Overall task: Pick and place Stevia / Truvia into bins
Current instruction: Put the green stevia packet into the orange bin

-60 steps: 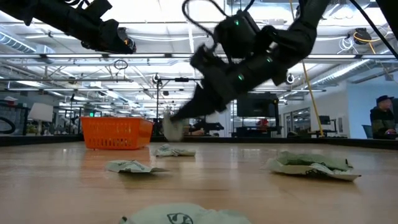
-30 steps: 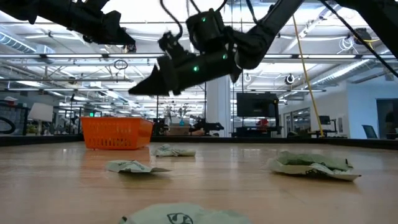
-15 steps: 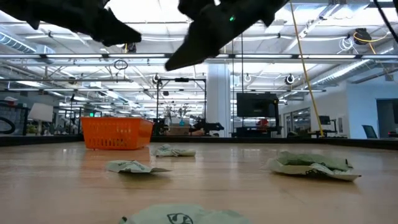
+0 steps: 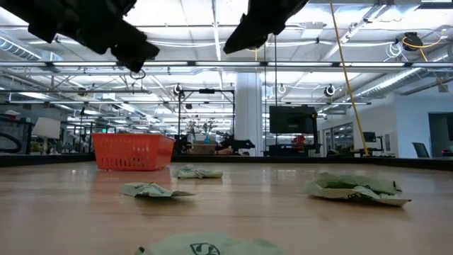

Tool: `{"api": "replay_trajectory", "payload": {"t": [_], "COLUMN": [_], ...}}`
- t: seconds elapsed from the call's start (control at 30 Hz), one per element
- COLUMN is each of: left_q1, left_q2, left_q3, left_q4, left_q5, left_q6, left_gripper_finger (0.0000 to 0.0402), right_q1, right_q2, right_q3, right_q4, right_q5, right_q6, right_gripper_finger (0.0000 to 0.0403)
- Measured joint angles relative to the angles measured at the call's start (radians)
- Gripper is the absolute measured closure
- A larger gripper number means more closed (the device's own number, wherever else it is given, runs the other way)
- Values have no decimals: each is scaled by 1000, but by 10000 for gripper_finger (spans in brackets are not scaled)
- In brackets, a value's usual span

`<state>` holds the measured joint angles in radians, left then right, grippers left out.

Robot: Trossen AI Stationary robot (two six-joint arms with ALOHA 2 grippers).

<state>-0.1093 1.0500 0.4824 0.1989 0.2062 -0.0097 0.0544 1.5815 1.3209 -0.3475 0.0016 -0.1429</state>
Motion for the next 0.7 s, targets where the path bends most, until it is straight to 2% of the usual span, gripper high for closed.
{"api": "replay_trajectory", "payload": {"t": [0.17, 0.3, 0.37, 0.5, 0.6, 0.7], "left_q1": [-143, -237, -268, -313, -331, -334], "left_q2": [136, 225, 275, 404, 505, 591], "left_q3": [0, 3, 34, 181, 314, 401], "left_q4": [109, 241, 233, 86, -117, -222], "left_q5": [15, -32, -74, -130, -138, -172], "left_q6": [-13, -23, -36, -61, -3, 52], "left_gripper_finger": [247, 248, 248, 248, 248, 248], "right_q1": [-2, -2, -2, -2, -2, -2], "right_q2": [-20, -19, -19, -19, -19, -19], "right_q3": [0, -1, -1, -1, -1, -1], "right_q4": [7, 39, 58, 89, 95, 82], "right_q5": [1, 3, 3, 3, 3, 3], "right_q6": [-6, -41, -56, -54, -53, -49], "right_gripper_finger": [292, 293, 293, 293, 293, 293]}}
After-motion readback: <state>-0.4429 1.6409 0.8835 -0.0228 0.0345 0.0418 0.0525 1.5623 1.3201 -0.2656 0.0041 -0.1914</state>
